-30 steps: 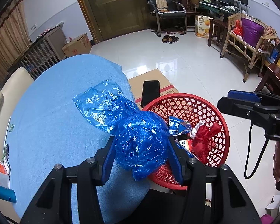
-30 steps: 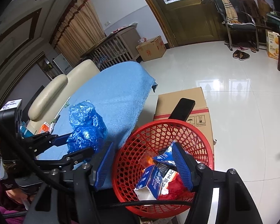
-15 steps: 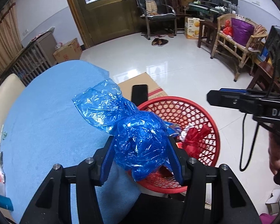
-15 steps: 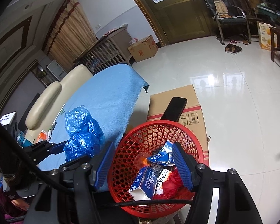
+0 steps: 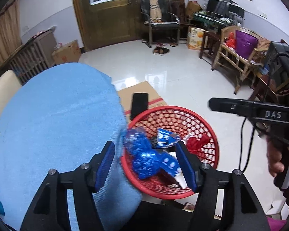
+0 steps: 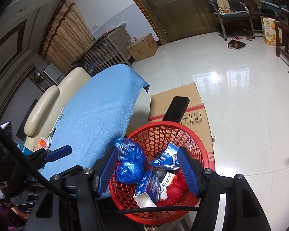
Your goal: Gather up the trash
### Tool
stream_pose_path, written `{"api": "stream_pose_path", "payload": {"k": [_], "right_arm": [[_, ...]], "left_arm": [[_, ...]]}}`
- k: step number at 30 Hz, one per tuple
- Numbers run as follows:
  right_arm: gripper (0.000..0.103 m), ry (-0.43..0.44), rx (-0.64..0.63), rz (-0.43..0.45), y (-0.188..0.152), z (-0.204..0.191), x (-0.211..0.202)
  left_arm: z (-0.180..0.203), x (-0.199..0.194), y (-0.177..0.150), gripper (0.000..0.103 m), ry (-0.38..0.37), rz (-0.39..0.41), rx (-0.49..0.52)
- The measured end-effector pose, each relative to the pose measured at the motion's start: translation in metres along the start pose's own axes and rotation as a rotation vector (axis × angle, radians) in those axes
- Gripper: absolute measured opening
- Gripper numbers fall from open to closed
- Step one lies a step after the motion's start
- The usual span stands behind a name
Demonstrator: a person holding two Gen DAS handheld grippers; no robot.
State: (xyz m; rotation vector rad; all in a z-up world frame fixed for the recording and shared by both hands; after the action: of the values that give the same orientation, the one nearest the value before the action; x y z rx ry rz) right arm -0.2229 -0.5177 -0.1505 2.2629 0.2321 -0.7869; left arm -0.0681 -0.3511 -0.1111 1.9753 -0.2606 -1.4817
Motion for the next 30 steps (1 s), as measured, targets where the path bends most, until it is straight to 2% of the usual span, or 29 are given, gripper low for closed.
{"api": "stream_pose_path", "payload": {"k": [5, 9, 15, 16, 19, 20, 21, 23, 25, 30], "right_arm": [[0.068, -0.006, -0.068, 0.037, 0.020, -0.025, -0.007], [0.068, -0.014, -0.186, 0.104, 0.038, -0.065, -0.015], [0.069, -0.004, -0.430, 0.276, 0.043, -0.157, -0.034], [0.071, -0.002, -0.468, 0.316, 0.039, -0.175, -0.037], [0.089, 0.016, -0.516, 0.424, 0.024, -0.210, -0.041], [0.098, 0.026, -0.517, 0.432, 0.019, -0.217, -0.038], [0.100, 0.039, -0.519, 0.427, 0.015, -0.225, -0.034], [0.100, 0.066, -0.512, 0.364, 0.007, -0.237, -0.019], [0.100, 0.090, -0.491, 0.299, 0.001, -0.247, -0.005], [0.100, 0.115, -0.511, 0.291, -0.005, -0.272, -0.001]], "left_arm": [[-0.034, -0.018, -0.003, 0.066, 0.075, 0.037, -0.076], [-0.078, -0.040, -0.014, 0.068, 0.245, 0.067, -0.161], [-0.141, -0.080, -0.035, 0.070, 0.421, 0.096, -0.318], [-0.153, -0.091, -0.041, 0.070, 0.456, 0.105, -0.350], [-0.174, -0.111, -0.053, 0.070, 0.512, 0.123, -0.404], [-0.180, -0.117, -0.057, 0.070, 0.530, 0.129, -0.420], [-0.187, -0.127, -0.063, 0.073, 0.556, 0.139, -0.437], [-0.193, -0.141, -0.071, 0.082, 0.601, 0.157, -0.450], [-0.198, -0.155, -0.079, 0.082, 0.640, 0.182, -0.455], [-0.210, -0.180, -0.091, 0.083, 0.691, 0.228, -0.477]]}}
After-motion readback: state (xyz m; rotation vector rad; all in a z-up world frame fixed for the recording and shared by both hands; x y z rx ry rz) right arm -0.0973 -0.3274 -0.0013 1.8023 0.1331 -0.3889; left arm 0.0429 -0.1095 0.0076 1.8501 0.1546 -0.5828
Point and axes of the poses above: each gripper's, at about its wrist camera, not at the fingertips, and x roughly the way its jaws point, z to its right, y to its top, the point moved 2 cm from there along x, roughly the way its jaws point, and after that the axes turned 7 degrees about y, right-handed, at the moved point
